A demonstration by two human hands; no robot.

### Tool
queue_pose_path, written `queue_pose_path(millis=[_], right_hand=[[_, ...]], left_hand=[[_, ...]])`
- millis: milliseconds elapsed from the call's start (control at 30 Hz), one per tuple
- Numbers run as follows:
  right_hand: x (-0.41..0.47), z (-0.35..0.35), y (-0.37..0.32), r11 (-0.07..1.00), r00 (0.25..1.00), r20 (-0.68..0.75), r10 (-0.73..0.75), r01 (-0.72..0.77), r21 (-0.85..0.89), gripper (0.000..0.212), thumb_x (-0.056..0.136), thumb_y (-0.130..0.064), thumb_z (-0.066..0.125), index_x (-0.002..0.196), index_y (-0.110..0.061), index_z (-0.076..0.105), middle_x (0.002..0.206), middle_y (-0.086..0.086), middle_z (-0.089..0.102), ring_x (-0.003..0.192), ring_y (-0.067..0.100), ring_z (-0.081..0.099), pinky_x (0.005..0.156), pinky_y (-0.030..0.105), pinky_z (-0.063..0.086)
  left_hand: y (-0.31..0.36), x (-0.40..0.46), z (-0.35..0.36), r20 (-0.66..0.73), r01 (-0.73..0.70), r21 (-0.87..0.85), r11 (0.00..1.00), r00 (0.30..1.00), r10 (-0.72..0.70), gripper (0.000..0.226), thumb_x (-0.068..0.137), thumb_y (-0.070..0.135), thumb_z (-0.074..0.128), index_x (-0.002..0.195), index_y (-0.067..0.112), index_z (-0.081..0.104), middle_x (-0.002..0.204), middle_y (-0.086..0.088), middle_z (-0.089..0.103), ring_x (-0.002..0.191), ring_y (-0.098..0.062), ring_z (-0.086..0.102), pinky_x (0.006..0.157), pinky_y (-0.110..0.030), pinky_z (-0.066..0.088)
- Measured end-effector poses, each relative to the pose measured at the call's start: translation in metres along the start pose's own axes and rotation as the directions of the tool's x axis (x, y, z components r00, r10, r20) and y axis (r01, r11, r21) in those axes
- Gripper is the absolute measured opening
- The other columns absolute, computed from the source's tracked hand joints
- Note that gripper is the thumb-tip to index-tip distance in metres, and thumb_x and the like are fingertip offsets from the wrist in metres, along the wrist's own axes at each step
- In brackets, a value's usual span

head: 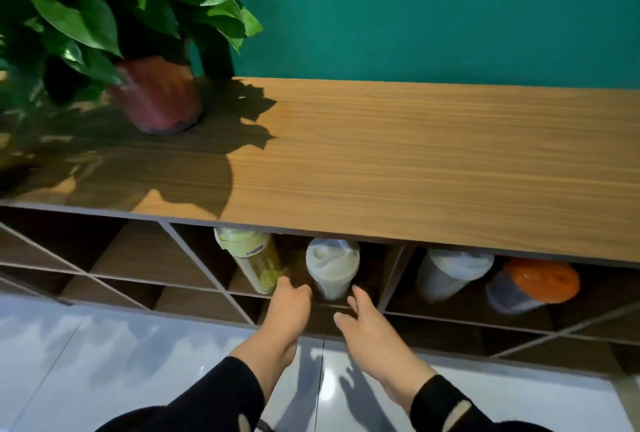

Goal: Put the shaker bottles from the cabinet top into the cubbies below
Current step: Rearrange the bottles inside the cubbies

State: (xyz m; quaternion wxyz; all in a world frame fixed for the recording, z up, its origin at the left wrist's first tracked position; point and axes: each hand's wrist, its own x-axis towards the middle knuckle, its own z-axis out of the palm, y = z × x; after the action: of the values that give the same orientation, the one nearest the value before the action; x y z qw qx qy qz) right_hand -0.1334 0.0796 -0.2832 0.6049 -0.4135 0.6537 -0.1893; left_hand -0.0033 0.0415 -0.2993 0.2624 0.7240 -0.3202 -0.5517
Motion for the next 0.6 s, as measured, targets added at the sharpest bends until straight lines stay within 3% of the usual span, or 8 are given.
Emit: queue_pose_path(millis=[100,167,200,300,367,500,600], right_hand=[[0.022,0.011,-0.002,0.994,0.995,-0.094,0.039,-0.029,0.11,0.065,0.101,-0.017,0.044,0.157,-0.028,0.013,0.141,0.012,0.044,0.117,0.021,0.046,0.113,0.047,0.038],[0.036,0.016,-0.001,0.994,0.987,-0.143,0.078,-0.066,0.09,0.06,0.1,-0.018,0.046,0.153,-0.02,0.02,0.116,0.01,0.047,0.108,0.024,0.051,0.106,0.051,0.046],[0.04,0.018,-0.001,0.994,0.981,-0.172,0.091,-0.078,0.079,0.057,0.099,-0.018,0.047,0.151,-0.015,0.022,0.113,0.009,0.047,0.107,0.026,0.053,0.104,0.051,0.048],[0.046,0.022,-0.005,0.994,0.965,-0.25,0.08,-0.059,0.091,0.064,0.098,-0.011,0.048,0.154,-0.014,0.018,0.129,0.013,0.053,0.119,0.03,0.055,0.105,0.05,0.047],[0.049,0.022,-0.005,0.994,0.96,-0.273,0.061,-0.032,0.108,0.068,0.096,-0.009,0.049,0.156,-0.021,0.018,0.136,0.011,0.054,0.122,0.028,0.055,0.106,0.049,0.047],[0.058,0.023,-0.001,0.991,0.957,-0.273,0.099,-0.07,0.115,0.047,0.096,-0.015,0.051,0.142,-0.011,0.041,0.124,0.01,0.059,0.111,0.026,0.06,0.102,0.049,0.051],[0.06,0.024,-0.001,0.986,0.96,-0.266,0.092,-0.049,0.161,0.047,0.097,-0.012,0.048,0.142,-0.016,0.038,0.12,0.009,0.058,0.113,0.027,0.058,0.104,0.05,0.049]], left_hand=[[0.007,0.005,-0.002,0.044,-0.06,-0.004,0.998,0.997,0.06,0.054,0.093,0.009,0.045,0.145,0.013,0.031,0.12,0.001,0.052,0.107,-0.019,0.052,0.092,-0.035,0.046],[0.008,0.007,-0.001,0.063,-0.071,-0.013,0.997,0.995,0.072,0.053,0.093,0.008,0.045,0.145,0.009,0.033,0.123,-0.007,0.052,0.111,-0.021,0.049,0.095,-0.034,0.04],[0.009,0.007,-0.001,0.061,-0.072,-0.018,0.997,0.995,0.073,0.052,0.093,0.007,0.045,0.144,0.008,0.034,0.126,-0.01,0.052,0.111,-0.023,0.048,0.094,-0.035,0.039],[0.005,0.009,0.002,0.031,-0.081,-0.075,0.994,0.996,0.084,0.058,0.093,0.002,0.042,0.149,0.014,0.027,0.14,-0.01,0.048,0.125,-0.026,0.046,0.102,-0.035,0.038],[0.004,0.007,0.002,0.01,-0.098,-0.088,0.991,0.995,0.099,0.057,0.093,0.002,0.04,0.147,0.018,0.029,0.137,-0.01,0.051,0.123,-0.026,0.048,0.101,-0.035,0.039],[0.004,0.014,0.0,0.068,-0.136,-0.063,0.989,0.988,0.14,0.065,0.09,-0.001,0.04,0.15,0.023,0.029,0.137,-0.003,0.051,0.126,-0.024,0.047,0.107,-0.036,0.037],[0.002,0.019,-0.002,0.136,-0.121,-0.015,0.993,0.983,0.121,0.059,0.086,0.001,0.04,0.141,0.023,0.042,0.126,-0.005,0.061,0.11,-0.02,0.056,0.1,-0.037,0.046]])
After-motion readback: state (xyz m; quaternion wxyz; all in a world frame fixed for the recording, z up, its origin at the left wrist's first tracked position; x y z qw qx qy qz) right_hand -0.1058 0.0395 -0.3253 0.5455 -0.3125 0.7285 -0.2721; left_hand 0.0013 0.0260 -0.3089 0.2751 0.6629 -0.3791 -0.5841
